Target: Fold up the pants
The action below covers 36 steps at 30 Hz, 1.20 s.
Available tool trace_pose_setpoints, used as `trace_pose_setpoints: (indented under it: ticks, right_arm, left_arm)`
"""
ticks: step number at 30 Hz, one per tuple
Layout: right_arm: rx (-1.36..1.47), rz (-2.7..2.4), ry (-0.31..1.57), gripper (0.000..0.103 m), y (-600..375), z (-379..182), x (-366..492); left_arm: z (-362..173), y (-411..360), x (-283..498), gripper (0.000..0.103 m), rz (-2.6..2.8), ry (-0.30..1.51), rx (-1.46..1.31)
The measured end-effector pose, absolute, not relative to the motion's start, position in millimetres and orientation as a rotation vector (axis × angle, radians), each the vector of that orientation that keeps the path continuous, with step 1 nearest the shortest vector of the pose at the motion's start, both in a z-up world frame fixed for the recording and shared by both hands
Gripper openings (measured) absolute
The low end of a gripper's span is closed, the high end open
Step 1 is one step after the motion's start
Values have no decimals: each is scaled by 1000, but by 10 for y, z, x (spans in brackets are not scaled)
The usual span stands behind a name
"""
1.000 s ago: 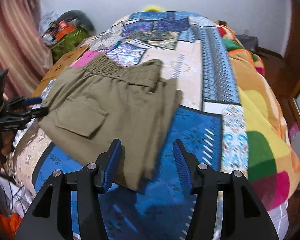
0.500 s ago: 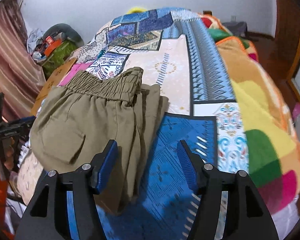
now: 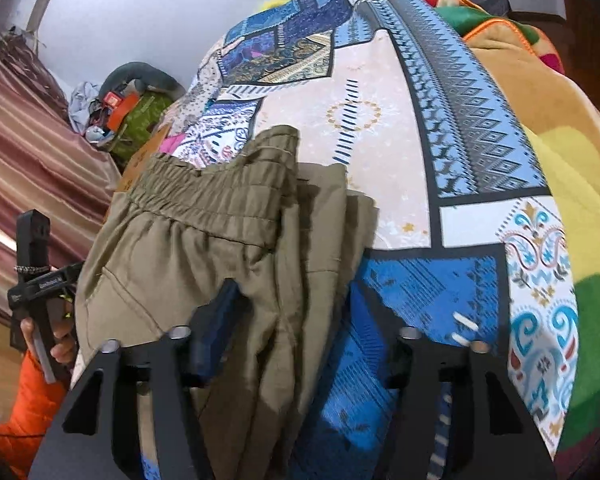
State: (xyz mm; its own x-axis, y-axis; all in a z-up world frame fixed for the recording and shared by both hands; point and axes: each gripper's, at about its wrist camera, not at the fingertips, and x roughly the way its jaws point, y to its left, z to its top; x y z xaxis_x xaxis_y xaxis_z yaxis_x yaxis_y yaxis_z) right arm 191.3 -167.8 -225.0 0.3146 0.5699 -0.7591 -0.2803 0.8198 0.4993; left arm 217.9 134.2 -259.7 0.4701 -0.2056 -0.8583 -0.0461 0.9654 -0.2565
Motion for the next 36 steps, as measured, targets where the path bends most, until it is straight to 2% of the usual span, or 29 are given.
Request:
trace_pose_setpoints:
  ticks: [1, 4, 5, 6, 9, 11, 15, 36]
  right_arm:
    - [297, 572, 1115, 42, -1670, -2247, 1915]
    - [290, 591, 1105, 28, -1635, -2216, 1929]
    - [282, 589, 1099, 27, -1616, -2197, 1921]
    - [274, 584, 1095, 25, -1606, -2186, 1938]
    - [239, 566, 1067, 19, -1565, -2129, 1950]
    - [203, 560, 1039, 17, -1542, -2049, 1938]
    - [141, 561, 985, 16, -1486, -1863, 1934]
    - [-24, 648, 726, 15, -872, -823, 2198]
  left_arm:
    - [-2579, 1317, 2177, 50, -109, 1072, -253]
    - [-2529, 1212, 2189, 39, -103, 1063, -198]
    - [-2520, 1199, 2194, 36, -98, 1064, -187]
    - [-2508, 1193, 2213, 27, -89, 1069, -182]
    - [-2455, 1215, 2255, 12, -85, 1081, -190]
    - [-2402, 1228, 2259, 8, -76, 1074, -186]
    - [-2269, 1245, 2208, 4, -48, 1047, -180]
    - [-1094, 1590, 2141, 3, 72, 784, -85]
